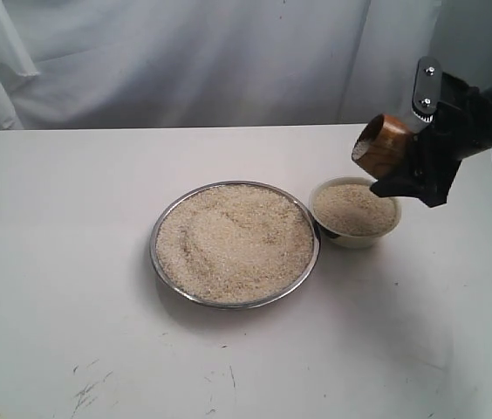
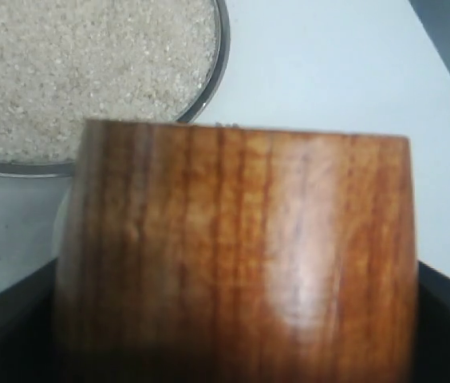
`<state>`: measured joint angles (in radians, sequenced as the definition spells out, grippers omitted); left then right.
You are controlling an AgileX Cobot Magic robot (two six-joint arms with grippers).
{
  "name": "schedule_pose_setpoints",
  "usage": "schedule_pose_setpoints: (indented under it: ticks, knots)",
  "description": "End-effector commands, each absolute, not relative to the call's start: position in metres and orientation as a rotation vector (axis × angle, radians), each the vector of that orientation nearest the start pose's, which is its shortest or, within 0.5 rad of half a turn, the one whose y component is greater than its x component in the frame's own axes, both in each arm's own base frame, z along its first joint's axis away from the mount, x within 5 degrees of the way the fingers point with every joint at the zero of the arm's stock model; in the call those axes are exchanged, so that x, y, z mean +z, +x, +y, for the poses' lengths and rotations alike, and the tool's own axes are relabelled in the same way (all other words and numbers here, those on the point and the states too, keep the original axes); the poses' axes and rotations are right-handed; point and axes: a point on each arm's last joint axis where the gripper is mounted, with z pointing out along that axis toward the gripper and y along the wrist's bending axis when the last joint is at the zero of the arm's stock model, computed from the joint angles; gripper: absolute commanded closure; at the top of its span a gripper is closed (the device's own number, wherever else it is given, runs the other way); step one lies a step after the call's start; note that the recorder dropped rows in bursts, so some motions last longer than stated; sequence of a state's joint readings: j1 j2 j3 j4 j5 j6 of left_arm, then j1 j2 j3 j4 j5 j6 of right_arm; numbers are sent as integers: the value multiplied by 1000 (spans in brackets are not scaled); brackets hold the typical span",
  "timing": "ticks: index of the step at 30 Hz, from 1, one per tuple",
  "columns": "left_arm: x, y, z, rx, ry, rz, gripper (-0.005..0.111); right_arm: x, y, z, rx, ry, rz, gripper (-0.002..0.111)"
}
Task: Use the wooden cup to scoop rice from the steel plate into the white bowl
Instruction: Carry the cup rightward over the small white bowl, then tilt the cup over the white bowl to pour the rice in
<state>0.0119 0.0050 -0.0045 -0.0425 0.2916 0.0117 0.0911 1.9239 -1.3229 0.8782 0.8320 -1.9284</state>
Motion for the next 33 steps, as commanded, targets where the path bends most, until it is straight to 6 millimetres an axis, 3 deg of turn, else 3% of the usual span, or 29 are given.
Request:
schedule_pose_setpoints:
  ticks: [1,9,19,33]
  knots:
    - [187,55,-1,-27,-30,1768,107,197,391,84,303,-1661,1805,108]
    - [187,55,-1,-27,-30,1768,107,192,393,77,172,-1731,1849,108]
    - [187,55,-1,-27,-30,1768,107,190,392,105,1,-1827,1808,108]
    - [187,55,-1,-27,-30,1768,107,194,390,116,-221,-1882,1831,108]
